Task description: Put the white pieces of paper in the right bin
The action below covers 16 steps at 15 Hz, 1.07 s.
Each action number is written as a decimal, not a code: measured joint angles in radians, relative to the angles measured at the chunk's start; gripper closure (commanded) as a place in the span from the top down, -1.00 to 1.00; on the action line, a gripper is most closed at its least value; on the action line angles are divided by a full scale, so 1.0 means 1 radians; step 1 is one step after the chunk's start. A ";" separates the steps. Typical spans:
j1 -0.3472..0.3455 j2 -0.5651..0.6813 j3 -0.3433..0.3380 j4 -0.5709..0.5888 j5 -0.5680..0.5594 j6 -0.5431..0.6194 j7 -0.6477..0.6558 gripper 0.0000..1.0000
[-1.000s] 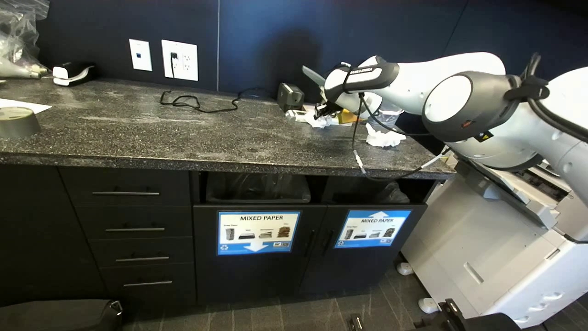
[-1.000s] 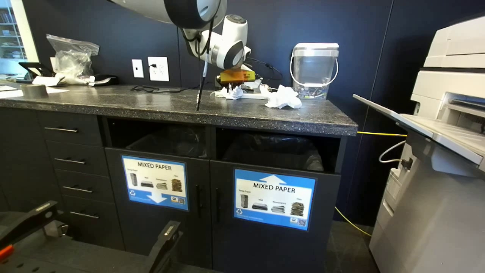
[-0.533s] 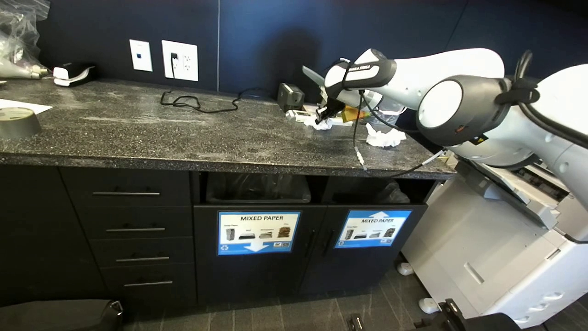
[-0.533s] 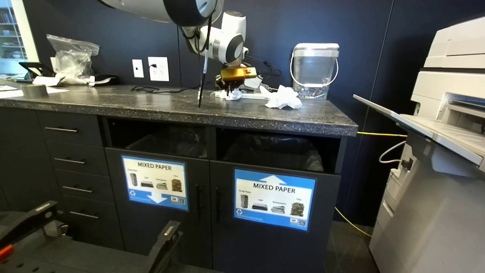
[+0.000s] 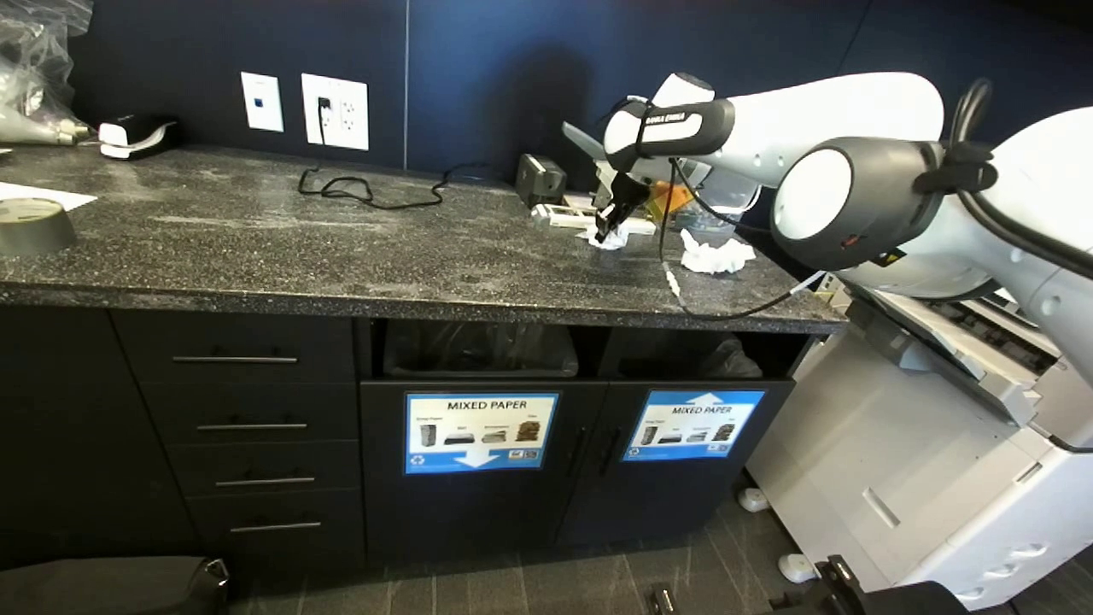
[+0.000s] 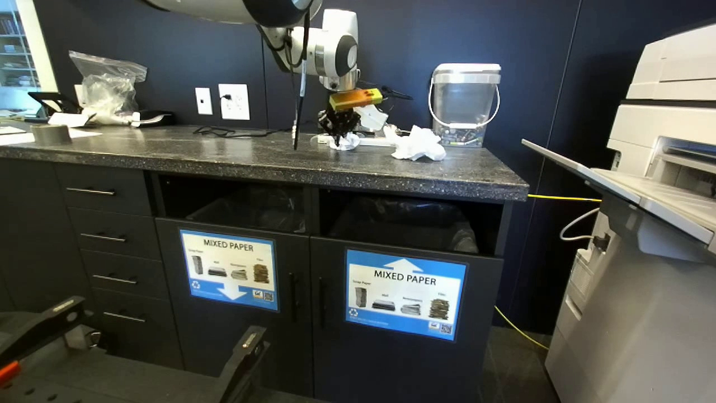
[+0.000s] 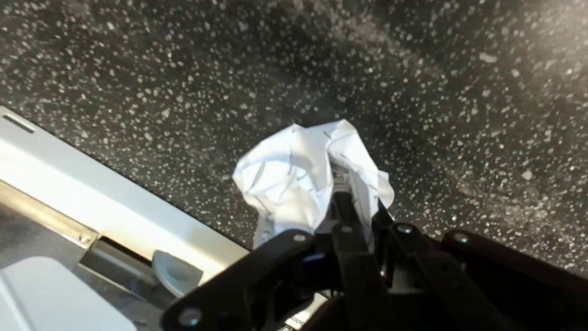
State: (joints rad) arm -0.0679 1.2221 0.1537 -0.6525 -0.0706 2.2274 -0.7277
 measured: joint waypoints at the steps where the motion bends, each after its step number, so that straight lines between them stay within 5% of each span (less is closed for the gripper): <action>1: 0.004 -0.003 -0.009 0.000 -0.013 -0.019 -0.003 -0.80; 9: 0.013 -0.031 -0.059 -0.012 -0.064 -0.129 0.001 -0.79; 16: 0.009 -0.101 -0.091 -0.114 -0.064 -0.169 0.134 -0.79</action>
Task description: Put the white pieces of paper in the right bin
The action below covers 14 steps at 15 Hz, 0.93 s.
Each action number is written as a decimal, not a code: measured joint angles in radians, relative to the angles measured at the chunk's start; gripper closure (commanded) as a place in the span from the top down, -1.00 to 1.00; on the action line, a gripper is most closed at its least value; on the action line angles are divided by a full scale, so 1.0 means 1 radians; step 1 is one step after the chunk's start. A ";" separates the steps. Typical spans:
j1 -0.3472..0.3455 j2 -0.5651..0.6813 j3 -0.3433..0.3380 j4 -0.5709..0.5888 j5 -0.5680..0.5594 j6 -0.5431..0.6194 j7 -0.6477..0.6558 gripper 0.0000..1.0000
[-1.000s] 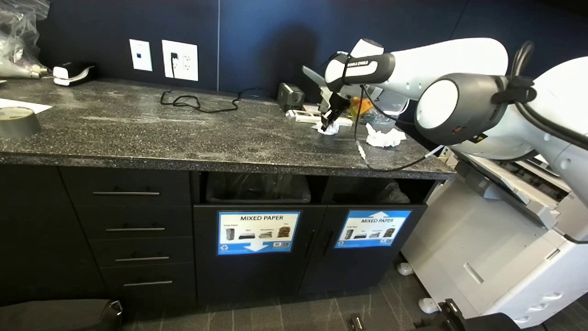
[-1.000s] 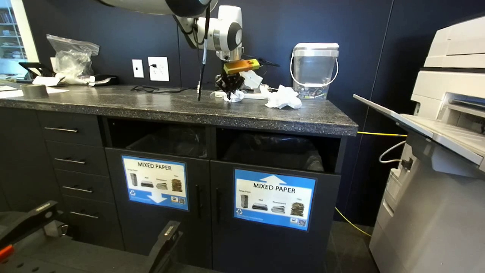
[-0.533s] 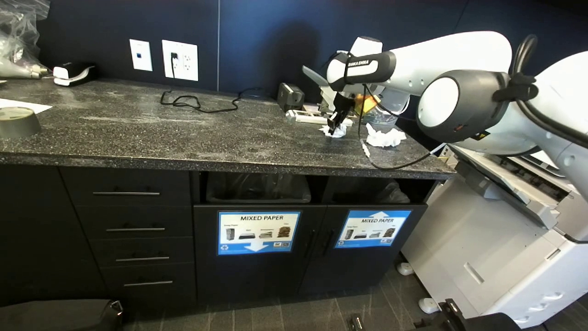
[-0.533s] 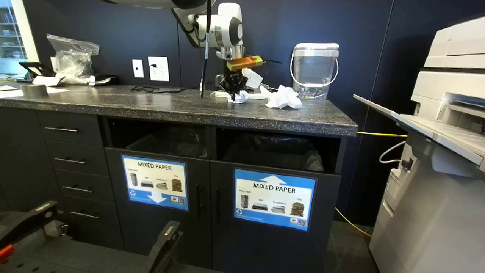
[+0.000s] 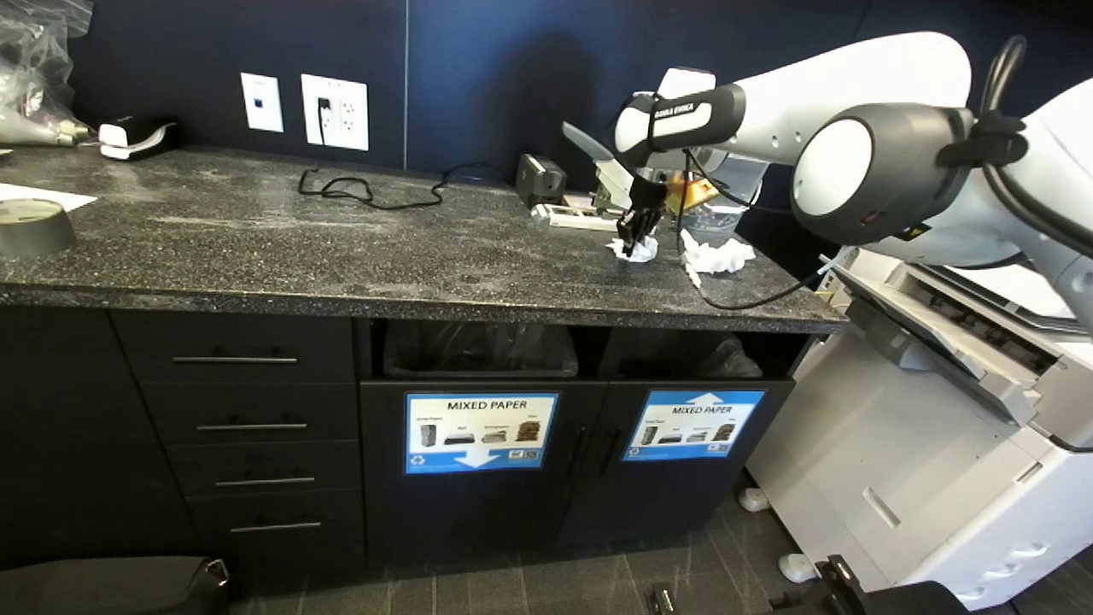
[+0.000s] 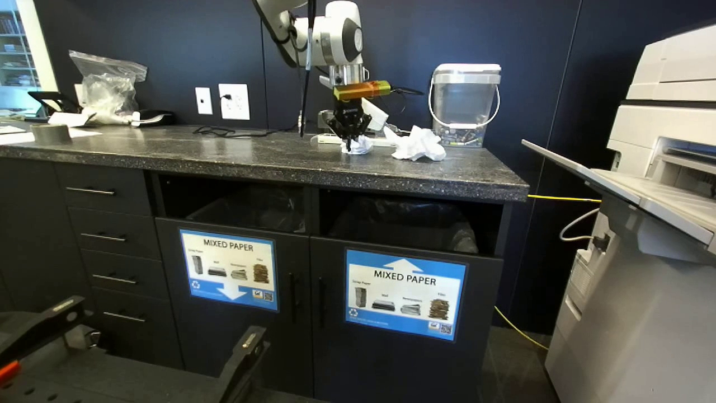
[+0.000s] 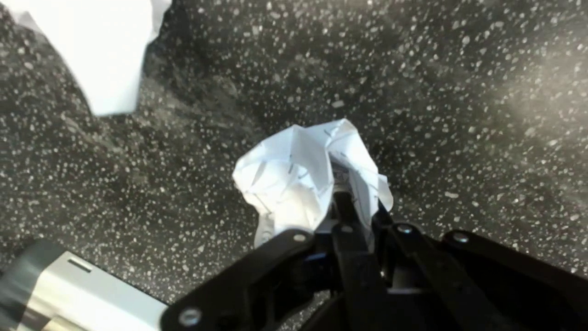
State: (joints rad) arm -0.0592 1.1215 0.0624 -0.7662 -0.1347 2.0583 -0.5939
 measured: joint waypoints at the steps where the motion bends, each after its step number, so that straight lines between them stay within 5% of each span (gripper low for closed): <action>1: -0.001 -0.019 -0.003 -0.033 0.000 -0.001 0.018 -0.79; 14: -0.005 -0.340 -0.045 -0.555 0.000 0.009 0.226 -0.79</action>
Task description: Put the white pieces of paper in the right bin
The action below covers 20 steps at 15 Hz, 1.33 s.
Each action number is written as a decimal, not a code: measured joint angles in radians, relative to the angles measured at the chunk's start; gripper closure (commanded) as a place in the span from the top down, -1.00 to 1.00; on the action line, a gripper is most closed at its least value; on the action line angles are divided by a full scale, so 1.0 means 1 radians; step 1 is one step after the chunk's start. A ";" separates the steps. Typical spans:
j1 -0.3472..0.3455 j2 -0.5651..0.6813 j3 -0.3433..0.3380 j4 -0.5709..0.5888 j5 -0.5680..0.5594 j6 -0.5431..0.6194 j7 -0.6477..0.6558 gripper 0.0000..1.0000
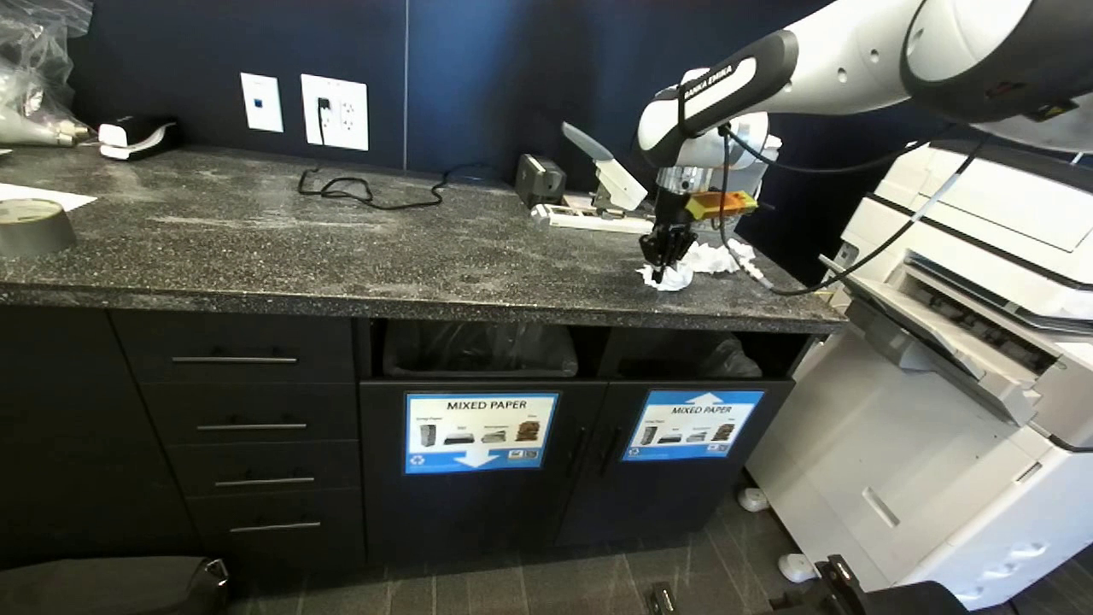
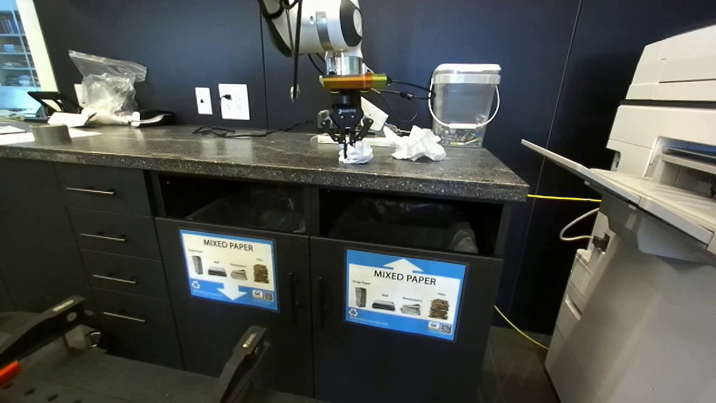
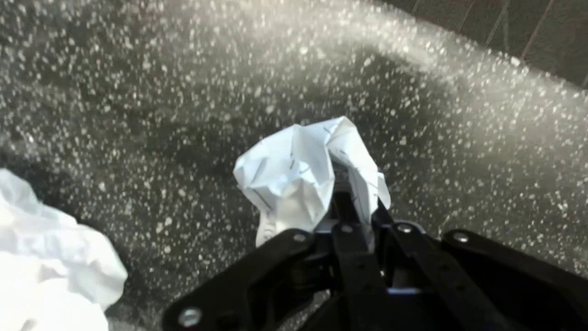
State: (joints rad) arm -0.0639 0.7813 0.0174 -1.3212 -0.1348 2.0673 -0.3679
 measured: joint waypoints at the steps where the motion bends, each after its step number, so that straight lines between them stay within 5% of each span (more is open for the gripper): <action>1: 0.000 -0.025 -0.005 -0.043 0.000 0.006 0.015 -0.80; 14: -0.029 -0.357 -0.076 -0.660 0.000 0.391 0.177 -0.80; 20: -0.053 -0.358 -0.078 -0.861 0.016 0.514 0.186 -0.80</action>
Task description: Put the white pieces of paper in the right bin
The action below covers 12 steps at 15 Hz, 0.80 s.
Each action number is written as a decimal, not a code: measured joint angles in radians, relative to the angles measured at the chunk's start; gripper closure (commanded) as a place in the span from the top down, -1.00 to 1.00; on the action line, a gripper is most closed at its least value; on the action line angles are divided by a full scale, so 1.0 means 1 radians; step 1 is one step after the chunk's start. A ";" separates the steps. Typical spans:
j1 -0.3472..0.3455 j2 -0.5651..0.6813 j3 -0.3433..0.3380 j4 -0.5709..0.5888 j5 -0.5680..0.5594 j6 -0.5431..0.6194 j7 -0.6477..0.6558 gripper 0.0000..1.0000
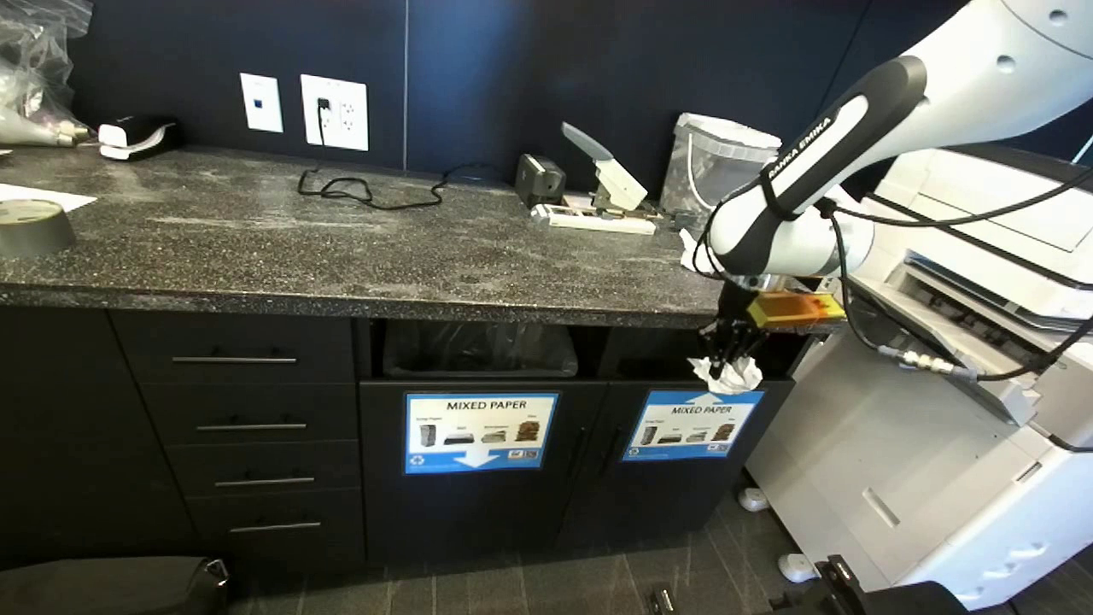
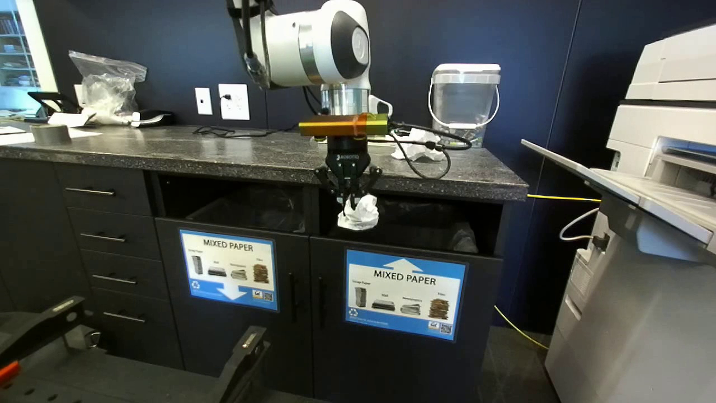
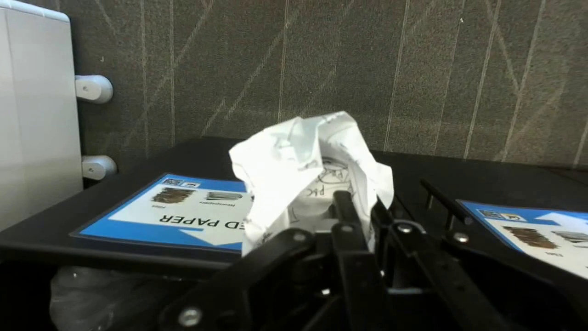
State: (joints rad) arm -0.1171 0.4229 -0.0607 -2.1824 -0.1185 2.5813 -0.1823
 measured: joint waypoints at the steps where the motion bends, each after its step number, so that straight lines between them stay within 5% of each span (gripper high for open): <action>1: -0.003 0.011 0.000 -0.019 0.006 0.042 0.000 -0.80; 12: -0.095 0.192 0.074 -0.066 0.073 0.572 0.000 -0.79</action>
State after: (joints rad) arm -0.2121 0.6146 0.0129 -2.2483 -0.0459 3.1534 -0.1820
